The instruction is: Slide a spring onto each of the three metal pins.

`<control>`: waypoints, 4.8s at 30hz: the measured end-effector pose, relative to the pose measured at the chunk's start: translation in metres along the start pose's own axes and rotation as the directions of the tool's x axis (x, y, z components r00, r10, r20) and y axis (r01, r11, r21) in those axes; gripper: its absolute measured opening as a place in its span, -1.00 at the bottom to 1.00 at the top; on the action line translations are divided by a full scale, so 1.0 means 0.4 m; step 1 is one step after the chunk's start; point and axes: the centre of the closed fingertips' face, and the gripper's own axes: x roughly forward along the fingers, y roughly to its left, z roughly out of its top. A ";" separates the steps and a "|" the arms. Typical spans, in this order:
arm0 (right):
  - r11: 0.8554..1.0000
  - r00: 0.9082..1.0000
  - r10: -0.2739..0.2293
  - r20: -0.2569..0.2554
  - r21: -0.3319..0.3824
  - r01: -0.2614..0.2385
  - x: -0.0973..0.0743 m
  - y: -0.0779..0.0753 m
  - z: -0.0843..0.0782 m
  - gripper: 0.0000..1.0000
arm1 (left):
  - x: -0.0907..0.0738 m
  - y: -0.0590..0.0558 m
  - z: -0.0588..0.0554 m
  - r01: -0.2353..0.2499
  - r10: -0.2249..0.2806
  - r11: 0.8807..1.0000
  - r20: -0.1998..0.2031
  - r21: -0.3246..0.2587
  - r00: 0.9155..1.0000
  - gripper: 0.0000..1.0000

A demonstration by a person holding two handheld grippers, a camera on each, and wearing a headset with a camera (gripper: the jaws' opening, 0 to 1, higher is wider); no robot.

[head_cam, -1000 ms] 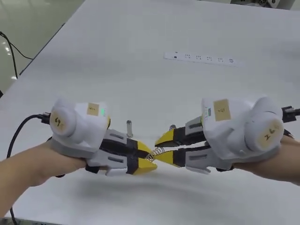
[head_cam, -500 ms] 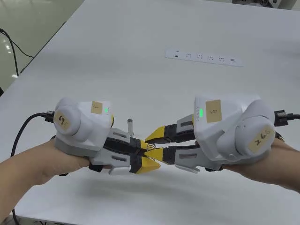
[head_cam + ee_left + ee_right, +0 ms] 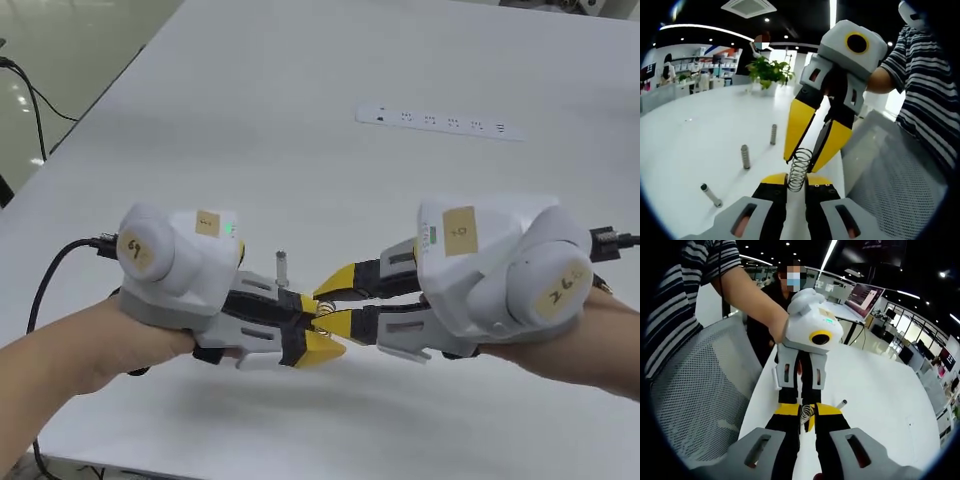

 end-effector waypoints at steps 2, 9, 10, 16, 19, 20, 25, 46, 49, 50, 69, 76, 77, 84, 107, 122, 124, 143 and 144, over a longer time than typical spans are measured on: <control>1.000 1.000 -0.002 -0.004 -0.009 0.002 0.000 -0.002 0.000 -0.86 | -0.001 0.002 0.001 -0.005 0.005 1.000 0.001 0.000 1.000 -0.87; 1.000 1.000 -0.013 -0.004 -0.015 0.013 -0.003 -0.012 0.003 -0.86 | -0.006 0.009 -0.008 -0.029 0.029 1.000 -0.005 -0.011 1.000 -0.74; 1.000 1.000 -0.015 -0.005 -0.017 0.015 -0.003 -0.013 0.002 -0.86 | -0.008 0.011 -0.008 -0.033 0.033 0.999 -0.003 -0.014 0.999 -0.72; 1.000 1.000 -0.024 -0.008 -0.013 0.024 -0.006 -0.021 -0.004 -0.85 | -0.021 0.022 -0.011 -0.059 0.059 0.998 0.007 -0.023 0.998 -0.62; 1.000 1.000 -0.026 -0.009 -0.014 0.026 -0.006 -0.021 -0.006 -0.85 | -0.029 0.029 -0.010 -0.074 0.075 0.997 0.019 -0.035 0.997 -0.58; 1.000 1.000 -0.027 -0.010 -0.013 0.027 -0.006 -0.021 -0.006 -0.85 | -0.031 0.030 -0.009 -0.077 0.077 0.996 0.023 -0.036 0.997 -0.57; 0.999 0.999 -0.031 -0.011 -0.010 0.031 -0.006 -0.023 -0.009 -0.85 | -0.038 0.034 -0.009 -0.091 0.093 0.995 0.030 -0.047 0.995 -0.51; 0.999 0.998 -0.050 -0.030 -0.006 0.049 -0.007 -0.034 -0.030 -0.85 | -0.123 0.069 -0.031 -0.188 0.194 0.977 0.050 -0.101 0.980 -0.30; 0.999 0.998 -0.052 -0.030 -0.001 0.052 -0.007 -0.035 -0.032 -0.85 | -0.134 0.076 -0.034 -0.211 0.218 0.971 0.055 -0.108 0.974 -0.15; 0.999 0.998 -0.055 -0.032 0.000 0.055 -0.008 -0.036 -0.034 -0.85 | -0.137 0.078 -0.035 -0.217 0.224 0.970 0.055 -0.110 0.973 -0.11; 0.998 0.997 -0.067 -0.031 0.001 0.067 -0.011 -0.038 -0.034 -0.85 | -0.191 0.097 -0.058 -0.297 0.309 0.945 0.075 -0.136 0.948 0.73; 0.997 0.997 -0.076 -0.034 0.006 0.076 -0.008 -0.038 -0.038 -0.85 | -0.209 0.105 -0.057 -0.326 0.344 0.933 0.105 -0.154 0.933 0.96; 0.997 0.997 -0.075 -0.036 0.007 0.076 -0.008 -0.038 -0.039 -0.85 | -0.212 0.105 -0.053 -0.324 0.344 0.932 0.119 -0.161 0.931 0.96; 0.998 0.997 -0.064 -0.045 0.004 0.065 0.002 -0.031 -0.044 -0.85 | -0.224 0.112 -0.051 -0.337 0.360 0.927 0.131 -0.166 0.924 0.96; 0.999 0.997 -0.049 -0.066 0.003 0.049 0.082 -0.079 -0.054 -0.85 | -0.248 0.107 -0.073 -0.359 0.387 0.914 0.137 -0.191 0.912 0.96; 0.998 0.995 -0.066 -0.074 0.001 0.066 0.094 -0.120 -0.058 -0.85 | -0.250 0.107 -0.072 -0.360 0.389 0.912 0.139 -0.198 0.911 0.94; 0.997 0.995 -0.070 -0.073 0.007 0.071 0.095 -0.130 -0.056 -0.85 | -0.249 0.108 -0.069 -0.361 0.390 0.912 0.140 -0.197 0.910 0.95; 0.984 0.988 -0.157 -0.008 0.089 0.157 0.119 -0.235 -0.003 -0.85 | -0.249 0.105 -0.064 -0.355 0.390 0.910 0.153 -0.215 0.908 0.96; 0.983 0.988 -0.157 -0.004 0.100 0.156 0.121 -0.239 -0.002 -0.85 | -0.249 0.106 -0.064 -0.356 0.391 0.909 0.153 -0.215 0.907 0.96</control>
